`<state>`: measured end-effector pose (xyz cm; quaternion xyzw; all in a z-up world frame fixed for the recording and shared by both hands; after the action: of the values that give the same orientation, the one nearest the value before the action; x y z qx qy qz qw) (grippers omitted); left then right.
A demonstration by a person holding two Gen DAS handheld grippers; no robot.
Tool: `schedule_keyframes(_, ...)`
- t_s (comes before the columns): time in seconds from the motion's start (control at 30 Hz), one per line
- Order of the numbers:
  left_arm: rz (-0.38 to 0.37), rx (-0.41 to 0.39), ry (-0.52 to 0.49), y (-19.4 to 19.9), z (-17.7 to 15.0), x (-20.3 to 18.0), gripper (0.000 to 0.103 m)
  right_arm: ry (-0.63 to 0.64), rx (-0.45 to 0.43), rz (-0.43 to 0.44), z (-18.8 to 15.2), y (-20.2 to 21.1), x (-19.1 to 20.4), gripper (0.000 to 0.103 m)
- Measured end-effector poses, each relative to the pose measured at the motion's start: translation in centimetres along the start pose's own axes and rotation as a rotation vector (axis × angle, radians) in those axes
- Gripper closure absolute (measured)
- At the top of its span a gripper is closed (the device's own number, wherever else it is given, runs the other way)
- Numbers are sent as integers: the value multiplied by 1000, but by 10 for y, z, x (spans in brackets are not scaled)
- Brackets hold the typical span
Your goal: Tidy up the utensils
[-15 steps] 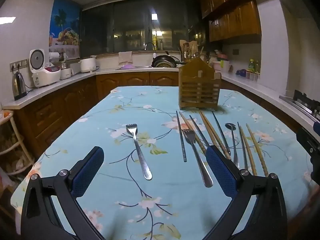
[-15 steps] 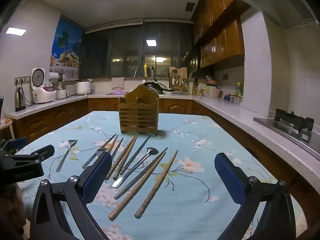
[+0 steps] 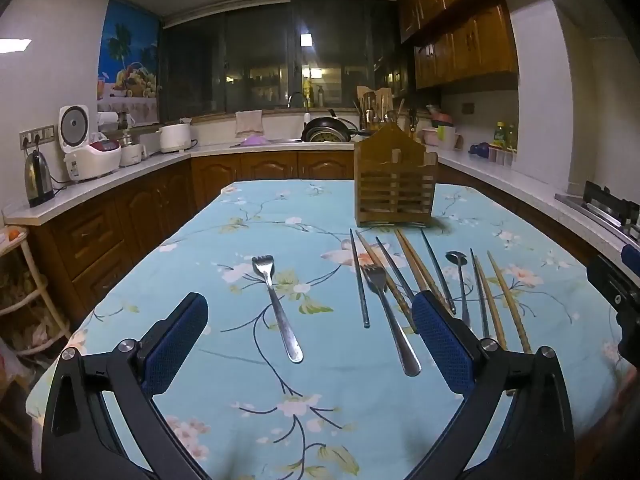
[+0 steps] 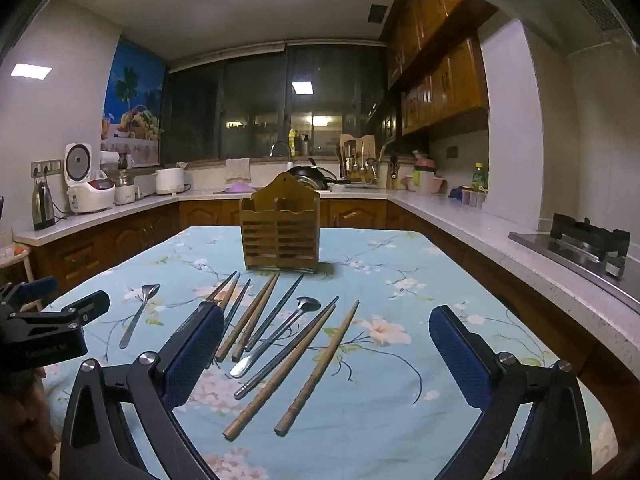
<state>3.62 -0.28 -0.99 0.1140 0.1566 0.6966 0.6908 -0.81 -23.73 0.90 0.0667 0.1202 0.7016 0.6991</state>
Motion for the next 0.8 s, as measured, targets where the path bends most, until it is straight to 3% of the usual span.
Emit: schedule_keyframes(0.8, 1, -7, -12, 4, 4, -1, 0, -35, 13, 28, -2, -3, -2, 0)
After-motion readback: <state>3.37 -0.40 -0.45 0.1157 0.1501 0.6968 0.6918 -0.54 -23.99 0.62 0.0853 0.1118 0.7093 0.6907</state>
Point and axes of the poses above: each gripper's, at about its wrist camera, not at the fingertips, and y roughly against the way its jaws point, x to its left, z to its top, the point moved 5 cm from there along -y, roughly the way its jaws point, and after that the axes turned 4 degrees about y, right-handed, at the moved point
